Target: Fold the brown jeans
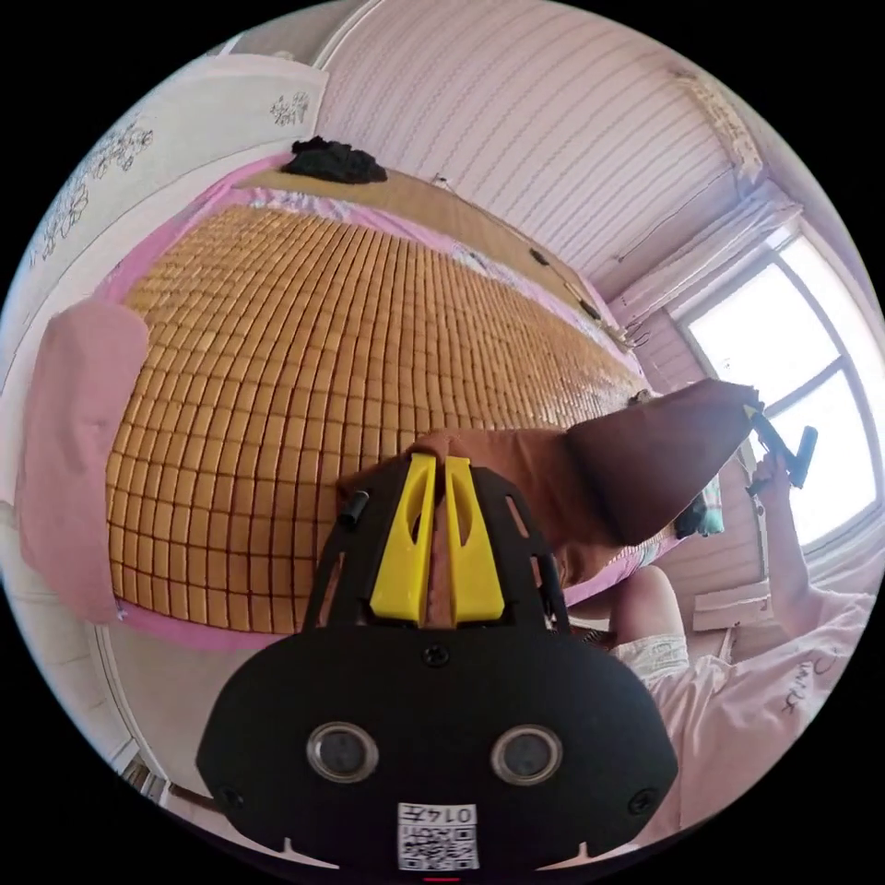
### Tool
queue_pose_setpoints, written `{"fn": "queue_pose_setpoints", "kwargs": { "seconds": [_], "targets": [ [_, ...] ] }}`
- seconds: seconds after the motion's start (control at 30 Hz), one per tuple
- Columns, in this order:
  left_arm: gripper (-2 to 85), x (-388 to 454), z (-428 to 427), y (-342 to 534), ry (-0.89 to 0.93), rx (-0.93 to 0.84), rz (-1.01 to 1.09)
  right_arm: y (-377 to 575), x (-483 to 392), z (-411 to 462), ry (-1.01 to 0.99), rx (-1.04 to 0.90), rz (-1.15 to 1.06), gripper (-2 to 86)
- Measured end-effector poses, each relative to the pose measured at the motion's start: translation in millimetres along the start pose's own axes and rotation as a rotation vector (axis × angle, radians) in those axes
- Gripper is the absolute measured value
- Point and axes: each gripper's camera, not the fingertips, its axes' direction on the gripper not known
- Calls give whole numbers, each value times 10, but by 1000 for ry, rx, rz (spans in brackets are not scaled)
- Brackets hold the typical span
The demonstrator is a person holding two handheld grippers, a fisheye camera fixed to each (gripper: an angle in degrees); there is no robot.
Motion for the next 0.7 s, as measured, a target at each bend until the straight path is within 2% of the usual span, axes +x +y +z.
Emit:
{"fn": "queue_pose_setpoints", "kwargs": {
  "seconds": [0.1,0.2,0.3,0.37,0.43,0.5,0.57,0.7],
  "targets": [
    [-9,136,-651,-173,-71,177,83,-47,456,-347,69,58,58,29],
    [-6,-84,-1138,100,-137,291,79,432,1111,-569,70,102,179,32],
    [5,-509,-1127,609,-129,248,-15,1262,1657,-382,37,-27,299,49],
    [23,-817,-891,961,-115,157,-144,1833,1878,-174,46,-135,407,63],
    [41,-1143,-568,1455,-173,26,-313,2567,2102,84,111,-301,619,78],
    [43,-1269,-508,1730,-132,32,-412,2919,2187,134,126,-361,710,80],
    [43,-1275,-533,1840,-103,62,-438,3025,2222,99,141,-372,736,81],
    [46,-1076,-506,1585,-153,-5,-312,2625,2175,38,225,-347,605,81]
  ]
}}
